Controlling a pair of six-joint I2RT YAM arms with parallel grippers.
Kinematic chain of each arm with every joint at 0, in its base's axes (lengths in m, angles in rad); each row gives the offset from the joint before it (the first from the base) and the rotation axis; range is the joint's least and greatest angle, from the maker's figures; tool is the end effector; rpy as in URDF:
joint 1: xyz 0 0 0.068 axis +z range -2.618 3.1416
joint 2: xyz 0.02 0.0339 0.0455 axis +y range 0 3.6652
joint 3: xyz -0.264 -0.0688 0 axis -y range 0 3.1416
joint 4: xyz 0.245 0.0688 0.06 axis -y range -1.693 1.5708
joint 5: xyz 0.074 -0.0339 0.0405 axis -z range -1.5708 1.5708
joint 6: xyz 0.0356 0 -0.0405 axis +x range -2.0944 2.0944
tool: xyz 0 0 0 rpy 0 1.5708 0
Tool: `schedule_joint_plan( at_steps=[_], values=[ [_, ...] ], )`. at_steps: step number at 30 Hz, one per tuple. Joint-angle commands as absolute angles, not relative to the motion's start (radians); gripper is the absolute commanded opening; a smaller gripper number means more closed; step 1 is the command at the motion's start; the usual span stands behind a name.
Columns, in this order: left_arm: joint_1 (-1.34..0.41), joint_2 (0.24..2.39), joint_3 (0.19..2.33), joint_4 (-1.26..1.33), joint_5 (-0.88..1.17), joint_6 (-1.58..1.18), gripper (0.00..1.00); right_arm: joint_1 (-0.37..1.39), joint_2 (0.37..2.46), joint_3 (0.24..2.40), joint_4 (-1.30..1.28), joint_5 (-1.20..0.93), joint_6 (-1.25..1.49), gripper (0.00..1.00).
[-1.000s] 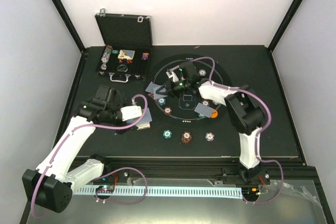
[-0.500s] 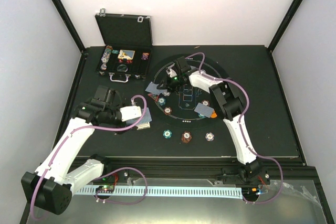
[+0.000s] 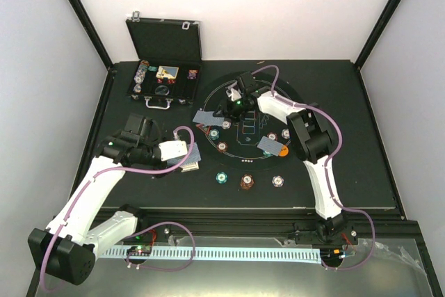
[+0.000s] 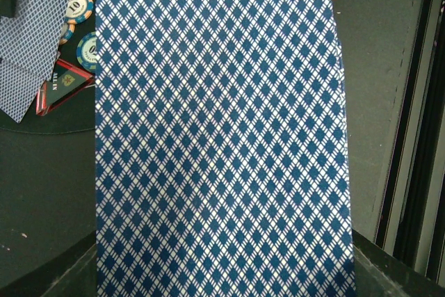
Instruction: Distribute texas hold em gaming equipment
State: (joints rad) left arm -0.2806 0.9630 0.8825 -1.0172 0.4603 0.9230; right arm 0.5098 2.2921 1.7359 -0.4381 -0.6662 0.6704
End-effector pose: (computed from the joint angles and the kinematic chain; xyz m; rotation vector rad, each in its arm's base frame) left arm 0.1556 -0.0613 0.2761 1.5498 2.0043 -0.3699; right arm 0.4167 0.2582 0.1479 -0.0609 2.7751 1.2494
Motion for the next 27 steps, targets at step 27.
schedule_joint_plan(
  at_steps=[27],
  values=[
    [-0.278,0.957,0.904,-1.024,0.482,0.930,0.02,0.539,2.413,2.046,-0.664,-0.599,0.591,0.58]
  ],
)
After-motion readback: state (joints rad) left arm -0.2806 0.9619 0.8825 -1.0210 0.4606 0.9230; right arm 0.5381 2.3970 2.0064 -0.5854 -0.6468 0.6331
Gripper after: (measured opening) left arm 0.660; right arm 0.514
